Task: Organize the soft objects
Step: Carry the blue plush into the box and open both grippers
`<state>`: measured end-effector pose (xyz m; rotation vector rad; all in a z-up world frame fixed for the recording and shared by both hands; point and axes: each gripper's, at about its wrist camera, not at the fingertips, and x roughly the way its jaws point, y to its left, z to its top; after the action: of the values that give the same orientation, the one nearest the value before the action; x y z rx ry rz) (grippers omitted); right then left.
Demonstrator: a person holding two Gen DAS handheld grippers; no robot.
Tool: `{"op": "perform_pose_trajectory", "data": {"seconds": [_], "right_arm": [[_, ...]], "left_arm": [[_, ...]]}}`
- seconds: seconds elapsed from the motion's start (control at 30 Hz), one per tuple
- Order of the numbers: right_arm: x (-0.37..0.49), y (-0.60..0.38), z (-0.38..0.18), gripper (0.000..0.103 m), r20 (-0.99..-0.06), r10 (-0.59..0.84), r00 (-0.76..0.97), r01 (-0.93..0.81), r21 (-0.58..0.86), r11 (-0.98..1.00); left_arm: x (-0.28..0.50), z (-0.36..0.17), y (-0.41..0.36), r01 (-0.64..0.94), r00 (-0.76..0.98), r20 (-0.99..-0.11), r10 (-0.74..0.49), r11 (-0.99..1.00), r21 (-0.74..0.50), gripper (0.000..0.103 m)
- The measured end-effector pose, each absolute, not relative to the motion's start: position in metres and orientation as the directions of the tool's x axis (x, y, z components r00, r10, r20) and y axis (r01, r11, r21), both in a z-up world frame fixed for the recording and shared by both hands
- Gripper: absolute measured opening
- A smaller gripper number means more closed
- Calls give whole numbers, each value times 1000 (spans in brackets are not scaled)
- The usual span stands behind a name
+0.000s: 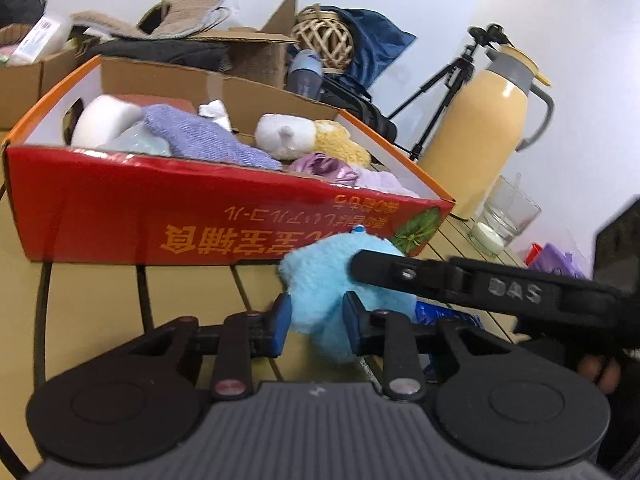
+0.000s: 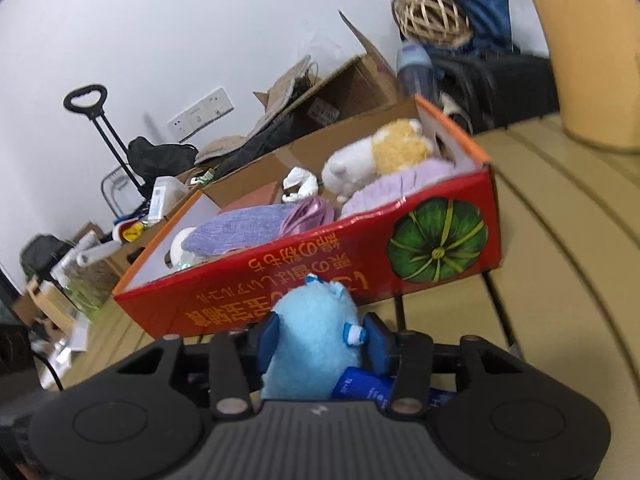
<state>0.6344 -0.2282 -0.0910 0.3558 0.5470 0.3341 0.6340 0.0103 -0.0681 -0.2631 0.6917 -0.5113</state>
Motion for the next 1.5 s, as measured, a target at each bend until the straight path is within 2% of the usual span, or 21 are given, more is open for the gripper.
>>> {"op": "perform_pose_trajectory", "data": {"seconds": [0.03, 0.07, 0.1, 0.2, 0.23, 0.27, 0.37, 0.5, 0.63, 0.73, 0.87, 1.0, 1.07, 1.1, 1.17, 1.27, 1.33, 1.4, 1.5], "right_arm": [[634, -229, -91, 48, -444, 399, 802, -209, 418, 884], [635, -232, -93, 47, -444, 405, 800, -202, 435, 877], [637, -236, -95, 39, -445, 411, 796, -193, 457, 868], [641, -245, -99, 33, -434, 450, 780, -188, 524, 831], [642, -246, -99, 33, -432, 453, 780, -186, 531, 827], [642, -247, -100, 32, -431, 454, 780, -183, 537, 823], [640, -248, -97, 29, -419, 462, 782, -189, 546, 816], [626, -250, -79, 28, -358, 489, 796, -243, 550, 799], [620, -256, -45, 28, -248, 547, 800, -321, 594, 738], [650, -255, -15, 28, -226, 579, 783, -354, 604, 714], [725, -244, 9, 28, -280, 596, 753, -347, 601, 720], [791, -237, -2, 28, -376, 583, 720, -267, 626, 733], [813, -231, -17, 31, -465, 557, 688, -236, 583, 778], [820, -225, -28, 35, -525, 536, 662, -224, 543, 809], [829, -216, -50, 38, -631, 453, 630, -179, 449, 875], [826, -219, -46, 42, -632, 427, 647, -176, 422, 890], [820, -210, -38, 44, -655, 356, 666, -194, 308, 931], [813, -207, -29, 46, -664, 326, 673, -196, 265, 944], [789, -213, -3, 46, -622, 331, 710, -209, 262, 942]], "left_arm": [[636, -69, 12, 340, 658, -544, -521, 850, -403, 47], [637, -69, 14, 335, 661, -541, -520, 849, -408, 47], [638, -68, 14, 330, 660, -540, -523, 847, -417, 49], [639, -68, 10, 325, 667, -537, -517, 850, -414, 53], [641, -68, 10, 325, 661, -533, -528, 841, -432, 48], [642, -69, 11, 330, 648, -528, -549, 827, -455, 37], [641, -69, 12, 337, 637, -511, -577, 805, -489, 29], [628, -54, 18, 342, 665, -460, -588, 787, -513, 27], [619, -16, 33, 376, 719, -343, -604, 754, -539, 28], [643, 12, 41, 376, 741, -312, -594, 753, -540, 28], [706, 32, 39, 328, 749, -386, -538, 808, -490, 28], [772, 22, 38, 246, 701, -502, -507, 832, -497, 27], [791, 6, 27, 228, 671, -573, -471, 866, -445, 27], [795, -2, 22, 227, 663, -593, -457, 878, -422, 27], [797, -17, 17, 212, 649, -634, -421, 900, -381, 28], [789, -23, 25, 221, 660, -610, -440, 889, -402, 30], [784, -17, 27, 227, 666, -606, -436, 892, -392, 32], [779, -7, 29, 224, 677, -603, -422, 899, -377, 32], [762, 19, 34, 245, 698, -580, -420, 901, -358, 35]]}}
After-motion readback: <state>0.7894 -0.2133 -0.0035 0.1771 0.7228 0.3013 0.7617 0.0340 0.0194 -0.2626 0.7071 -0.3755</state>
